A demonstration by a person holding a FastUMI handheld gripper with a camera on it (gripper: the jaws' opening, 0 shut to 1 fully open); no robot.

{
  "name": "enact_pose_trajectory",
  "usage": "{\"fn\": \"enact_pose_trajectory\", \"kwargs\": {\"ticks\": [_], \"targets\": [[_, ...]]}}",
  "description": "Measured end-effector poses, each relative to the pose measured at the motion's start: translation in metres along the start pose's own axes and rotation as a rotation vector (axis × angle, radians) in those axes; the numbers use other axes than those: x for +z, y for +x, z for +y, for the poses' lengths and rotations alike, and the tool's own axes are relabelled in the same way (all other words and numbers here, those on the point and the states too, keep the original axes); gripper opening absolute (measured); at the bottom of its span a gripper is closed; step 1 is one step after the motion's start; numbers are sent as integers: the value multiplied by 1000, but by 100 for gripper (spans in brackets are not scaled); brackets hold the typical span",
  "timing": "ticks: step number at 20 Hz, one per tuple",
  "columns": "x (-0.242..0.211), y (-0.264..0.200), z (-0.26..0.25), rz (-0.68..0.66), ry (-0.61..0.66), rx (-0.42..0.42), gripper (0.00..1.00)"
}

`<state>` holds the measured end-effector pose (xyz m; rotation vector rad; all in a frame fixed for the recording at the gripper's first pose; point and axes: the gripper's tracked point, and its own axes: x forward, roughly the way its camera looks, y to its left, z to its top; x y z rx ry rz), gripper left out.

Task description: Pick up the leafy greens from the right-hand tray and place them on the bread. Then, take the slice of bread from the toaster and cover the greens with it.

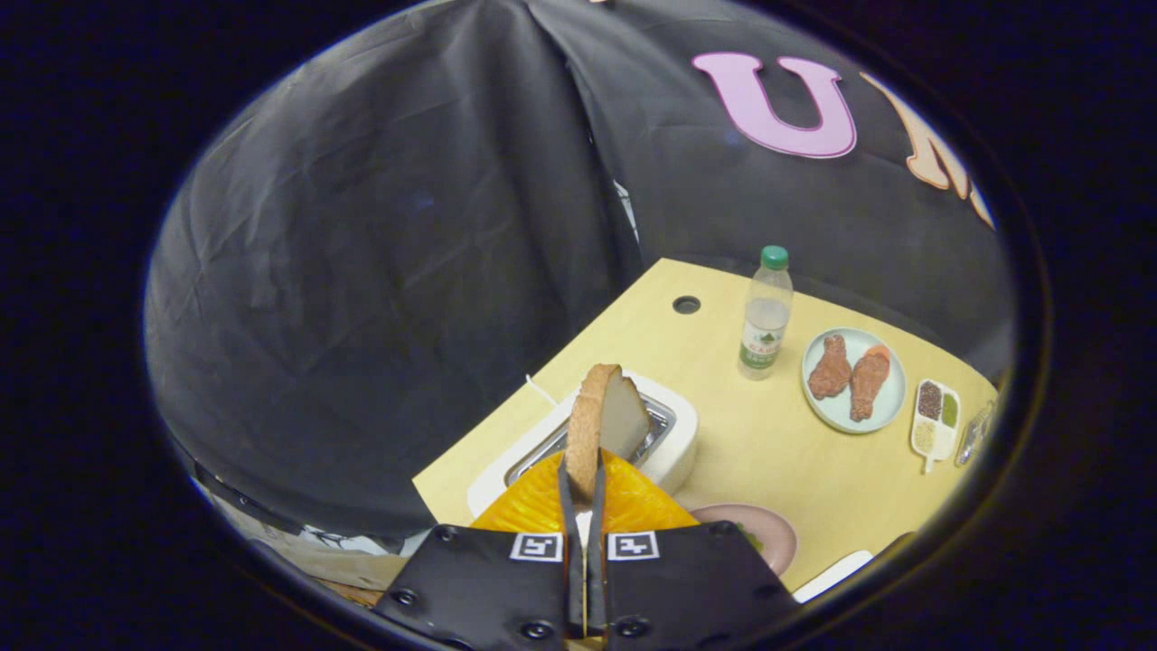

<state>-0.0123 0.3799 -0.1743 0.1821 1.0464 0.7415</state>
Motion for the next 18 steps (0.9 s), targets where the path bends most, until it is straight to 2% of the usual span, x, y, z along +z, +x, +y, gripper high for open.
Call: {"fn": "enact_pose_trajectory", "kwargs": {"ticks": [7,14,18], "targets": [[5,-45,-20,-103,53,-5,4],[-19,-76,-66,-184,202,-64,4],[-52,-80,-82,-188,257,-82,4]]}}
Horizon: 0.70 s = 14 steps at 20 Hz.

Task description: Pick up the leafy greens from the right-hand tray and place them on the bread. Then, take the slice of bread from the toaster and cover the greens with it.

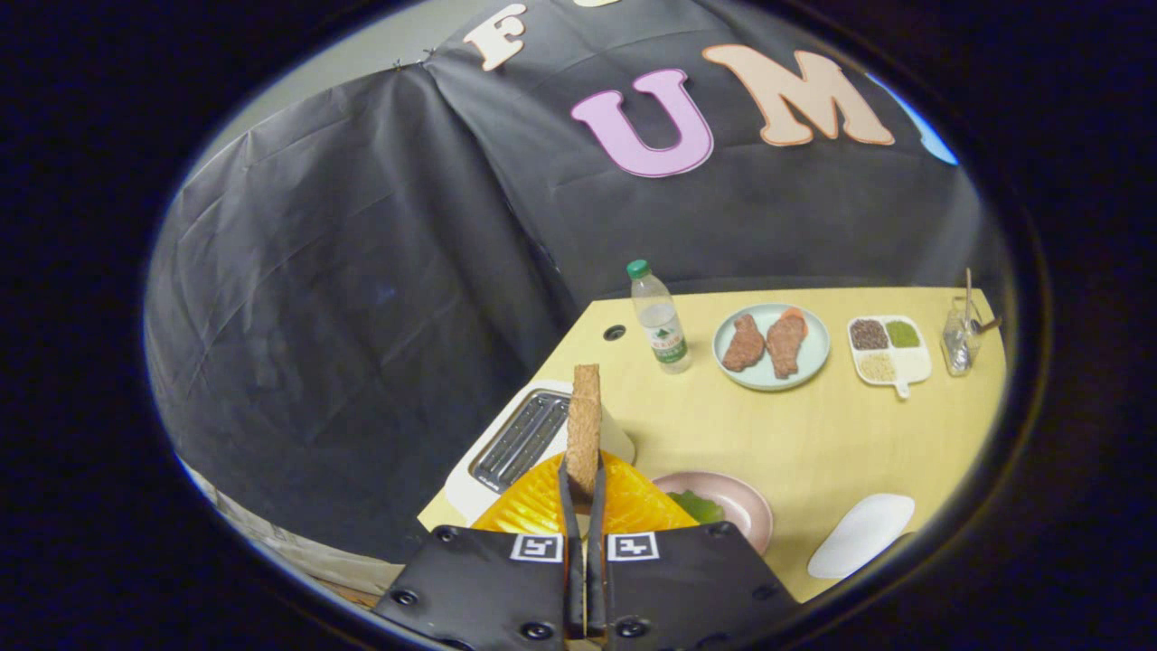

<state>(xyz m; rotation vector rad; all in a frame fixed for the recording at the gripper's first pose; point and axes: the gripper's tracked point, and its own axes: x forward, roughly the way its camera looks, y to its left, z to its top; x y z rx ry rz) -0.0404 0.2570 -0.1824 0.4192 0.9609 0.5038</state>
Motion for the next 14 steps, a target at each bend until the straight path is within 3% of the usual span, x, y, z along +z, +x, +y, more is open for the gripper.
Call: {"fn": "enact_pose_trajectory", "kwargs": {"ticks": [14], "targets": [[-117,29,-62,99,226,-36,4]]}}
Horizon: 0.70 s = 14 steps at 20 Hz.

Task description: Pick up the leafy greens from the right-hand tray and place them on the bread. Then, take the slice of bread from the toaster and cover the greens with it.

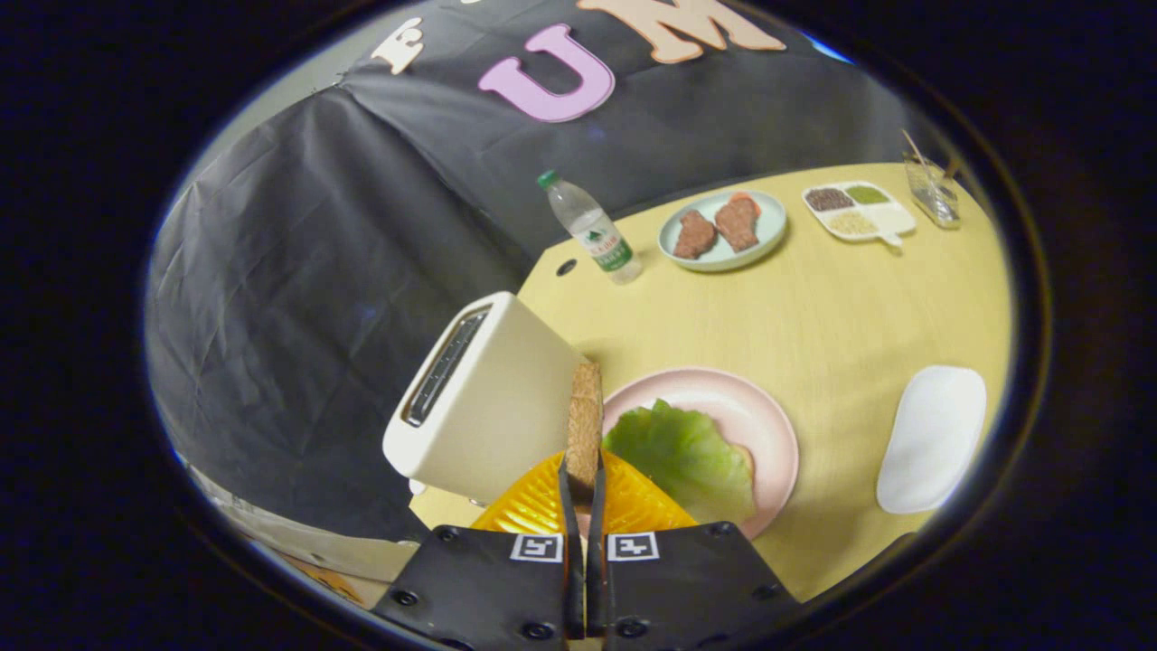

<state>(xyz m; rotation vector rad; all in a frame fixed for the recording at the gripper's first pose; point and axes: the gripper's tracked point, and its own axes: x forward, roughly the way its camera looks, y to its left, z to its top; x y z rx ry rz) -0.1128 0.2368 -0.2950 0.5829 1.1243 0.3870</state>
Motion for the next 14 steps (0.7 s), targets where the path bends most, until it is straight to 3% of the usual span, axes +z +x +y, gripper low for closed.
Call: {"fn": "enact_pose_trajectory", "kwargs": {"ticks": [7,9,11,14], "targets": [[-17,7,-50,34,98,-88,4],[-26,5,-58,59,82,-115,11],[-35,5,-69,92,62,-151,25],[-37,0,-73,104,53,-151,39]]}}
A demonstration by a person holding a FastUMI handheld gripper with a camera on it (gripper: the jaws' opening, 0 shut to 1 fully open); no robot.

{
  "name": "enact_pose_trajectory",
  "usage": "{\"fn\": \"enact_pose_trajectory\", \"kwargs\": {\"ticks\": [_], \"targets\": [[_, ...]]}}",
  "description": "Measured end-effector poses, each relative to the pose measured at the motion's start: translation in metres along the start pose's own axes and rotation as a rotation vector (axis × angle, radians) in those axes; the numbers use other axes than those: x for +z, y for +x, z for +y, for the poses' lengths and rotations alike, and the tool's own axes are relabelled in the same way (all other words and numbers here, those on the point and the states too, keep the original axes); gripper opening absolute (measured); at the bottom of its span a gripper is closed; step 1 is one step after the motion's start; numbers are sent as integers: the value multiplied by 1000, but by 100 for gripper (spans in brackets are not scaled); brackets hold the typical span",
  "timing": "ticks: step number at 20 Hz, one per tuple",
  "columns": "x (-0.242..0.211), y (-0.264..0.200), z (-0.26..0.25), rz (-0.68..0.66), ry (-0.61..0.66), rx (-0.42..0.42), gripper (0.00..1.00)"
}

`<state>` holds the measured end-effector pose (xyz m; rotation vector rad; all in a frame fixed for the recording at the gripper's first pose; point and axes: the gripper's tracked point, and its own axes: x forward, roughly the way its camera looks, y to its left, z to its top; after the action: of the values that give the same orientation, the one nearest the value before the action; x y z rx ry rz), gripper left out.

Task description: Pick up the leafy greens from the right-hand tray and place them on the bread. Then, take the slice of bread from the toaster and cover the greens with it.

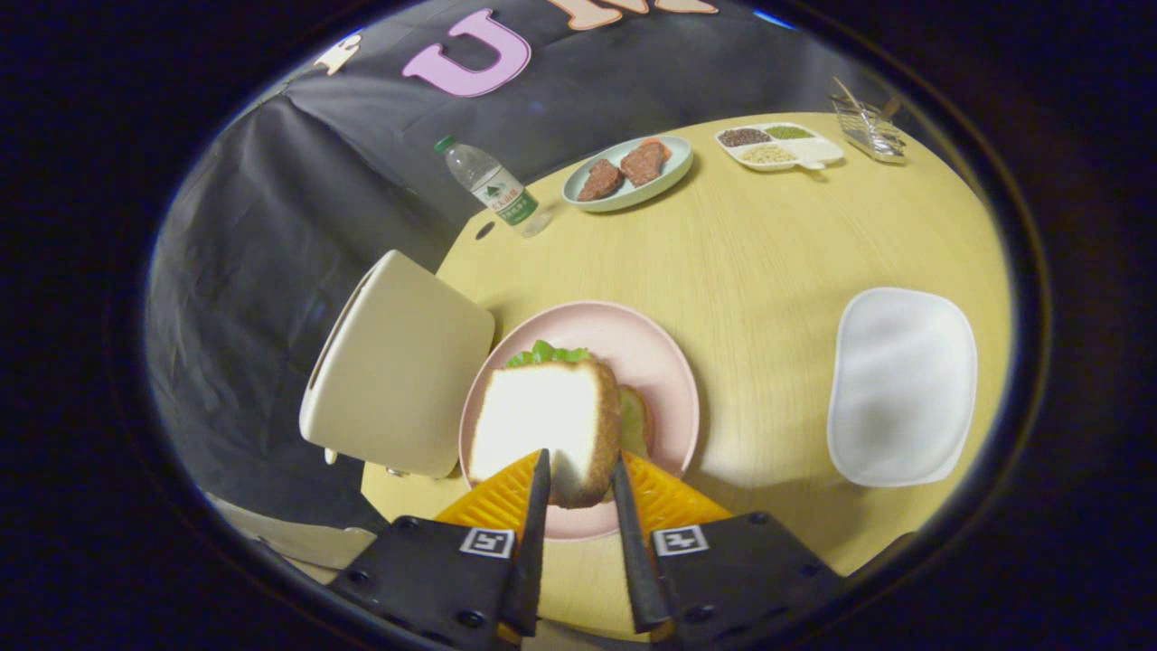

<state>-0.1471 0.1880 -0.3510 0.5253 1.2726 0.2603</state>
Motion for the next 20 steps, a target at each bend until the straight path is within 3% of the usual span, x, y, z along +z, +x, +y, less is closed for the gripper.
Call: {"fn": "enact_pose_trajectory", "kwargs": {"ticks": [8,10,20], "targets": [[28,-56,-15,-103,-91,24,98],[51,-78,-21,-188,-137,16,99],[165,-187,-72,-584,-343,-191,99]]}}
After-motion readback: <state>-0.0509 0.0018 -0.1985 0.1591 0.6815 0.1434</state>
